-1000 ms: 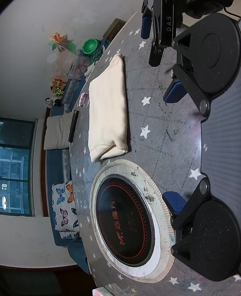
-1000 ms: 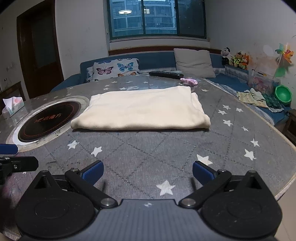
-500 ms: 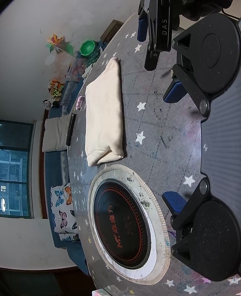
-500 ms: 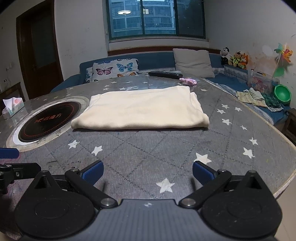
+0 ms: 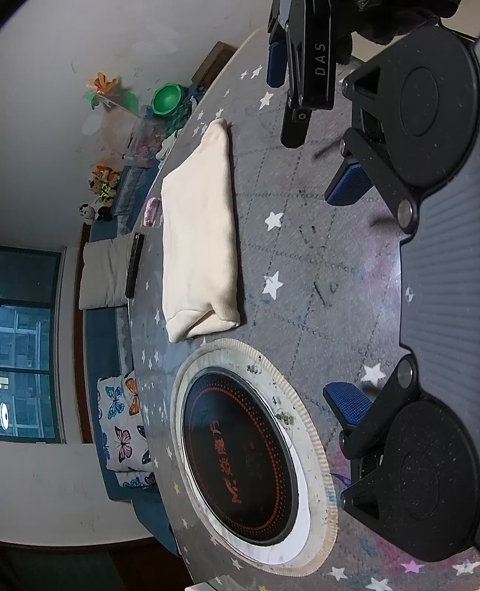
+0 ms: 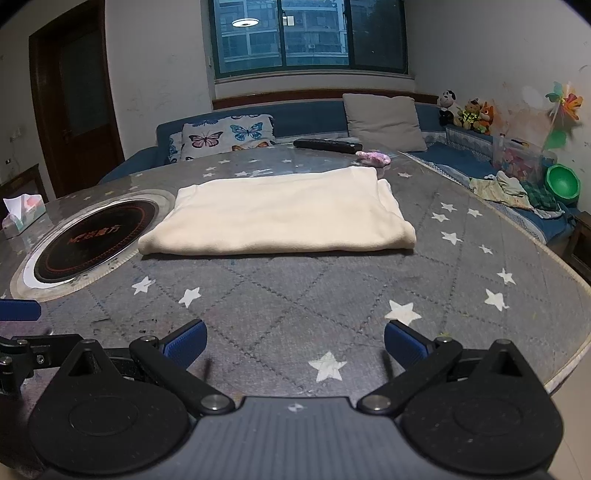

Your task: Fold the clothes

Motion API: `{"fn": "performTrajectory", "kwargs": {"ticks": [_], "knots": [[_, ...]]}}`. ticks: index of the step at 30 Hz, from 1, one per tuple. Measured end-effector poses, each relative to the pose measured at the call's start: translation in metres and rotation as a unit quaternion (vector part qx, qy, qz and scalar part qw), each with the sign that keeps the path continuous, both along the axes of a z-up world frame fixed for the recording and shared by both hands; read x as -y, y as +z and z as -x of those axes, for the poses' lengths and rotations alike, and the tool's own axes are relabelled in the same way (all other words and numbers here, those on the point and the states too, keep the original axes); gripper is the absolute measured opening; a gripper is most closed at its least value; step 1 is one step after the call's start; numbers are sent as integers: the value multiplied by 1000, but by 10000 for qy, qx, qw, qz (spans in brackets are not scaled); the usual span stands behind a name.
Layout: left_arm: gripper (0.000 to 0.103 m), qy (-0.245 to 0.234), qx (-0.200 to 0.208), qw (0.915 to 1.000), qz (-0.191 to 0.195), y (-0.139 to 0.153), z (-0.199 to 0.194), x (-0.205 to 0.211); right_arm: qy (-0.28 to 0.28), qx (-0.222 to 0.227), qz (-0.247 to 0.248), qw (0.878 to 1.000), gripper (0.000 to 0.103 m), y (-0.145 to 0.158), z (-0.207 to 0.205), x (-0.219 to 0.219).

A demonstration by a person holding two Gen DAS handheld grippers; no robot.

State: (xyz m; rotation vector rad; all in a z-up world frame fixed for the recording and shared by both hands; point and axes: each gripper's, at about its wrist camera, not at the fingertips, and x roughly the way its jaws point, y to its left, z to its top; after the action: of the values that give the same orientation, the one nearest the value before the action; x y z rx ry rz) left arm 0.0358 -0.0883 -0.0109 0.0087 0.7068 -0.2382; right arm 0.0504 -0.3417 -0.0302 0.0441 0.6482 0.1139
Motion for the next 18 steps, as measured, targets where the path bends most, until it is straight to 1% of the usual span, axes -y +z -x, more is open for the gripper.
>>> {"fn": "performTrajectory", "kwargs": {"ticks": [18], "knots": [[103,-53,-17,10000,-42,-1,-5,4,-21,-49,10,10000,103,-2,-3,0]]}}
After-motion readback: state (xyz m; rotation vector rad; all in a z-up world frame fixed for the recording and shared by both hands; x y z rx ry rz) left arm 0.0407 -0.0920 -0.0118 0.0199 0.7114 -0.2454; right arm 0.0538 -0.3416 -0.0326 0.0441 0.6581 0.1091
